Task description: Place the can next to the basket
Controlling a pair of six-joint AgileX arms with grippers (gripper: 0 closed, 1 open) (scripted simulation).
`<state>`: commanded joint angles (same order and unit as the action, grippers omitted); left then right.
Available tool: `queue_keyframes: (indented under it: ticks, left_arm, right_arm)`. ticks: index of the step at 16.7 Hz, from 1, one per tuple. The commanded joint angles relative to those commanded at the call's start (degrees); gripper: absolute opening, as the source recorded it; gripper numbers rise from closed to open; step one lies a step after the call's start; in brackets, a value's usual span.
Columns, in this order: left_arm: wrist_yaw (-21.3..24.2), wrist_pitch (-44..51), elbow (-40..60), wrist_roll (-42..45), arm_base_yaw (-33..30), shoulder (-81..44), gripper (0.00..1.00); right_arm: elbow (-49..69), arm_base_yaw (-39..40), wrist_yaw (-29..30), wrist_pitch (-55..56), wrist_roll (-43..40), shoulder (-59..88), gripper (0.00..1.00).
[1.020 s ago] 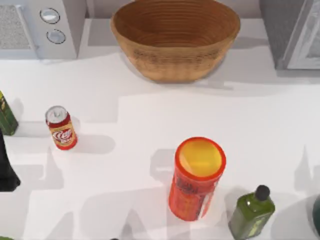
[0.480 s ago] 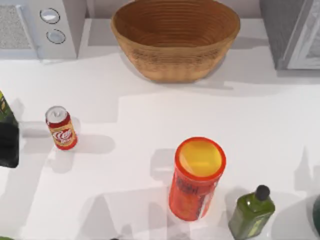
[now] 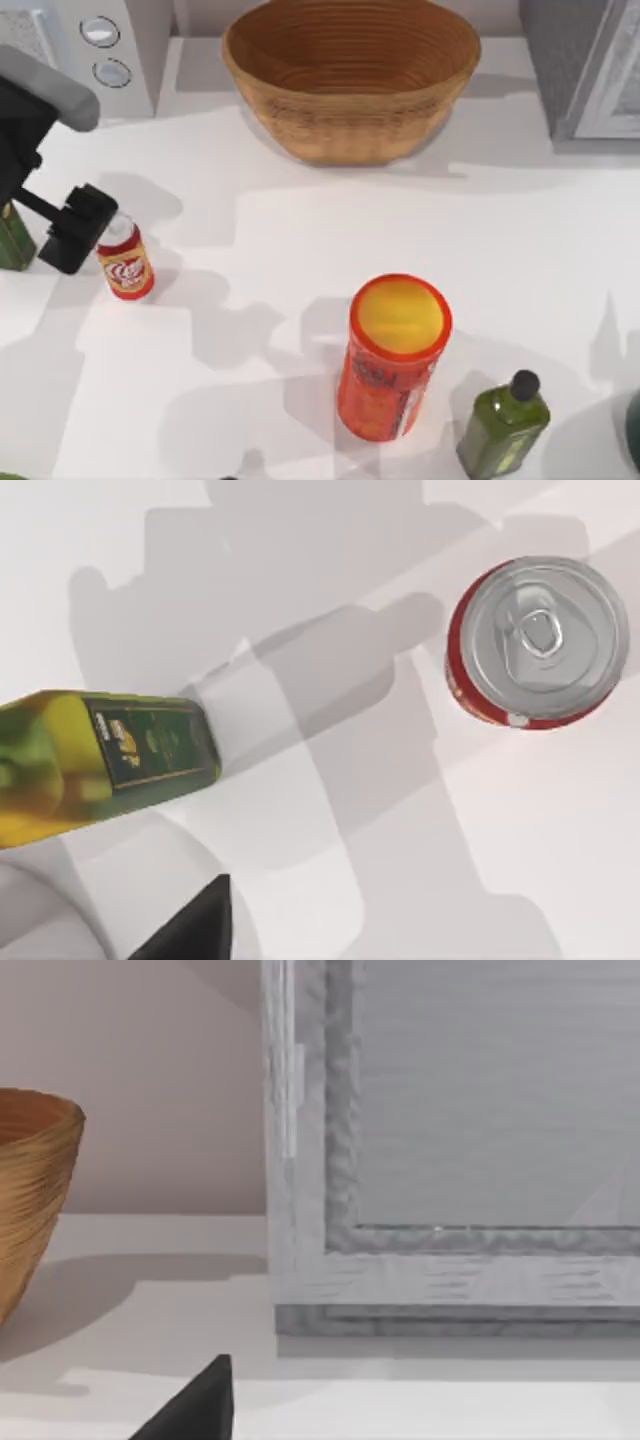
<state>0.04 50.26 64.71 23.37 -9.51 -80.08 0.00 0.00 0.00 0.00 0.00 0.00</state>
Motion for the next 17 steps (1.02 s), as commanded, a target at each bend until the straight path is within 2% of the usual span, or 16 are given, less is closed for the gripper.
queue_keyframes:
  ticks: [5, 8, 11, 17]
  left_arm:
    - [0.01, 13.35, 18.05, 6.33, -2.57, -21.3, 1.0]
    - [0.02, 18.17, 25.08, 8.73, -3.56, -29.26, 1.0]
    - [0.01, 20.03, 27.88, 9.67, -3.94, -32.12, 1.0]
    - [0.01, 19.1, 27.02, 9.8, -3.82, -32.19, 1.0]
  right_arm:
    - [0.0, 0.0, 0.0, 0.0, 0.0, 0.0, 1.0]
    - [0.0, 0.0, 0.0, 0.0, 0.0, 0.0, 1.0]
    - [0.0, 0.0, 0.0, 0.0, 0.0, 0.0, 1.0]
    - [0.0, 0.0, 0.0, 0.0, 0.0, 0.0, 1.0]
